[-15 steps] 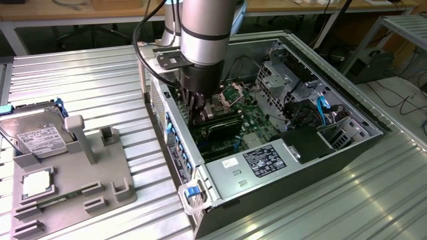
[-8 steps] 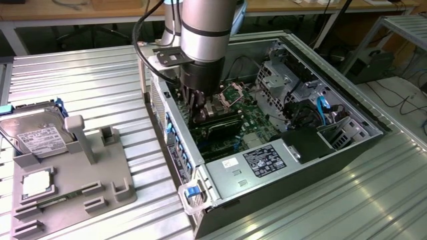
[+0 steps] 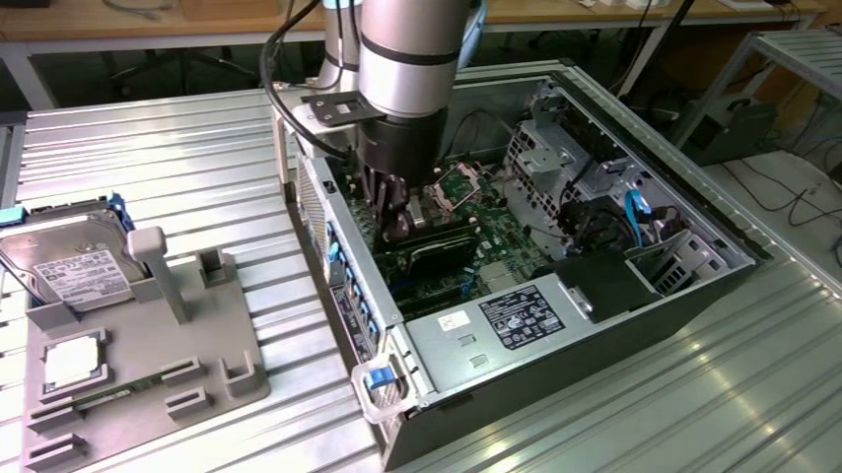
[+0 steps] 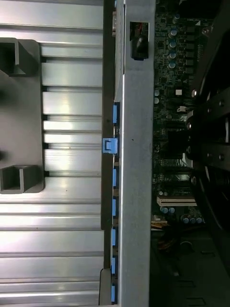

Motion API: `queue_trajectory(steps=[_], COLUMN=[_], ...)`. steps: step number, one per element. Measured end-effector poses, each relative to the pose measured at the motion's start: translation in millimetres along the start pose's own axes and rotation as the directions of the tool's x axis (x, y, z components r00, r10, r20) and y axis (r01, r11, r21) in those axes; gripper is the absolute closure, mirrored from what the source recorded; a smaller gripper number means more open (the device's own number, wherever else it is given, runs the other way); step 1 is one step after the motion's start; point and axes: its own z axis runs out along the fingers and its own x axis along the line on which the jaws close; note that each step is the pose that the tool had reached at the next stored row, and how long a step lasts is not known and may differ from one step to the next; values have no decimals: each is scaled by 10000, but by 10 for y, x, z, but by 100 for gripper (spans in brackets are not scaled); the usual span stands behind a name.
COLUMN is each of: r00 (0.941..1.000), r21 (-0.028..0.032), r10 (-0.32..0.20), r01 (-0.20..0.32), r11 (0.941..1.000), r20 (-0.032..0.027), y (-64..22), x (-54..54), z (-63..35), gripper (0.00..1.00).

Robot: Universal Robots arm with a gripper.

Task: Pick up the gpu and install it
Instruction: 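Press down on the gpu until it lock into place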

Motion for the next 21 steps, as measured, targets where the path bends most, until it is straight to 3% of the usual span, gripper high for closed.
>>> queue_trajectory(steps=[3, 18, 20, 21], r00=[10000, 10000, 9999, 9998], r21=[-1, 0, -2, -3], r10=[2, 2, 2, 5], r01=[-2, -2, -2, -5], r11=[10000, 10000, 10000, 10000], r20=[-61, -97, -141, -199], y=[1, 71, 76, 85], x=[33, 71, 83, 101], z=[2, -132, -132, -130], gripper=[89, 89, 89, 89])
